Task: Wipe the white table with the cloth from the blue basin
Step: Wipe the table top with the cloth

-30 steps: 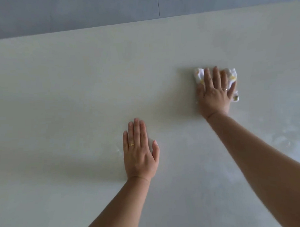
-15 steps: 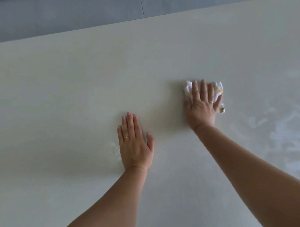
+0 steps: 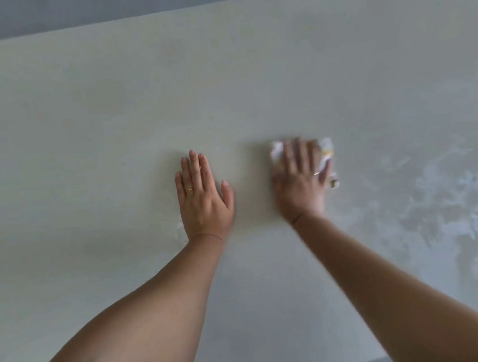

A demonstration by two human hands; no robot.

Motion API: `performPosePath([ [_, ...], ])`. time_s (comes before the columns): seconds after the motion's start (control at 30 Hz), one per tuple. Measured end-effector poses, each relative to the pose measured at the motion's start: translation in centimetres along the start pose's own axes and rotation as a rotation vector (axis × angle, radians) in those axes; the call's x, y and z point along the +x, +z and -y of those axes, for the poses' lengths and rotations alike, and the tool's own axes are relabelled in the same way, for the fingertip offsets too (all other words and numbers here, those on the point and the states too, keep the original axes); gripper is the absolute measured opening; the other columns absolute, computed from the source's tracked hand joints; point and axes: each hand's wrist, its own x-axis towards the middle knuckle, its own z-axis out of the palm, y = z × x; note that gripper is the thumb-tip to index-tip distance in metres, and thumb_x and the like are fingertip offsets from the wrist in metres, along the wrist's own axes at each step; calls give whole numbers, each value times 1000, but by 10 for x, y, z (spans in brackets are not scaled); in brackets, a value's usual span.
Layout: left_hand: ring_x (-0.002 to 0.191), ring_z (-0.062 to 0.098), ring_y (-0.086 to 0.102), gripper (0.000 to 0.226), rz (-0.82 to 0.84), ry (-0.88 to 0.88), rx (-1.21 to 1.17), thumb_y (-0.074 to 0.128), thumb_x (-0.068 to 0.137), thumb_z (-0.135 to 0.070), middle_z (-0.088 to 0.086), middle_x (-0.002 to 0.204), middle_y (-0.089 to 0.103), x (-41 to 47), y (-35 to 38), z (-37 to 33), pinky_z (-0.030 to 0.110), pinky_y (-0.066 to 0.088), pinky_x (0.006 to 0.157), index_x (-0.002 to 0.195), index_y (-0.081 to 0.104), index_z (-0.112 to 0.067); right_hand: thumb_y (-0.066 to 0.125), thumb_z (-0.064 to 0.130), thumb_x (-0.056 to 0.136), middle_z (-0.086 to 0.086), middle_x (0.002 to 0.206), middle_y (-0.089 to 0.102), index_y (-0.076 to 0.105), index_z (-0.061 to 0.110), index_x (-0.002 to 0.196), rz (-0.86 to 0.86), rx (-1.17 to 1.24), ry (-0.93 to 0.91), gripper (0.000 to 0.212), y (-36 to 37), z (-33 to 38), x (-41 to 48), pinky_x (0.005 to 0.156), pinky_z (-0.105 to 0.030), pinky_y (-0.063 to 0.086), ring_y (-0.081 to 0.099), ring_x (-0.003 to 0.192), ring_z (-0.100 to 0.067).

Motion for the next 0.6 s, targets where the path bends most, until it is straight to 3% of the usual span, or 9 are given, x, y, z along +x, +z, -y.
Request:
performPosePath([
  [0.1,143,35,24,64,3,-3,9,35,91,-31,18,155,26,-1,-2,0,45,16,119,145,30,2,32,45,94,-3,154,30,33,26,146,78,-58,-465,55,3,11,-43,115,-49,4,23,143,-27],
  [0.17,143,36,24,64,-13,7,14,34,91,-31,19,155,26,-1,-1,0,45,16,118,145,31,3,32,44,95,-3,154,31,34,27,145,87,-103,-583,53,-5,-24,-32,116,-48,6,23,143,-26],
  [0.2,143,36,24,64,-21,9,17,34,91,-31,19,155,26,-1,0,0,45,15,118,145,30,3,30,44,96,-3,154,30,33,27,146,73,-113,-534,53,-10,-44,-24,116,-47,5,20,144,-25],
  [0.27,143,35,23,64,-35,0,29,33,92,-32,19,155,25,-1,1,0,44,13,119,146,29,2,27,44,98,-1,158,20,24,29,148,35,-48,-246,52,-16,-71,-11,116,-45,-3,9,147,-22],
  [0.37,145,33,19,64,-20,-13,46,33,93,-33,17,157,21,-2,1,-3,42,9,119,147,26,0,29,43,98,0,160,9,15,30,150,-5,53,74,55,-5,-48,-31,116,-45,-11,-2,147,-22],
  [0.4,146,32,18,63,-5,-8,54,34,94,-32,17,157,20,-3,0,-4,41,7,120,148,24,-1,32,42,97,-2,160,11,17,29,150,3,46,29,56,0,-33,-48,115,-47,-10,1,147,-24],
  [0.47,146,31,16,61,14,9,69,36,96,-30,16,158,19,-5,-4,-6,42,7,120,148,23,-2,33,43,94,-3,158,20,25,28,148,52,8,-249,57,4,-15,-86,116,-50,-2,12,146,-26],
  [0.53,146,32,17,58,-4,17,63,34,98,-30,16,157,20,-12,-9,-10,44,9,120,148,25,-2,34,43,94,-2,154,30,34,27,146,103,-59,-544,54,-1,-29,-99,116,-52,11,23,143,-27],
  [0.6,145,33,20,56,-45,23,32,32,98,-30,17,156,24,-32,-13,-13,45,11,119,147,30,-3,32,44,95,-3,152,33,37,26,144,112,-111,-665,53,-9,-60,-84,115,-51,12,25,142,-28],
])
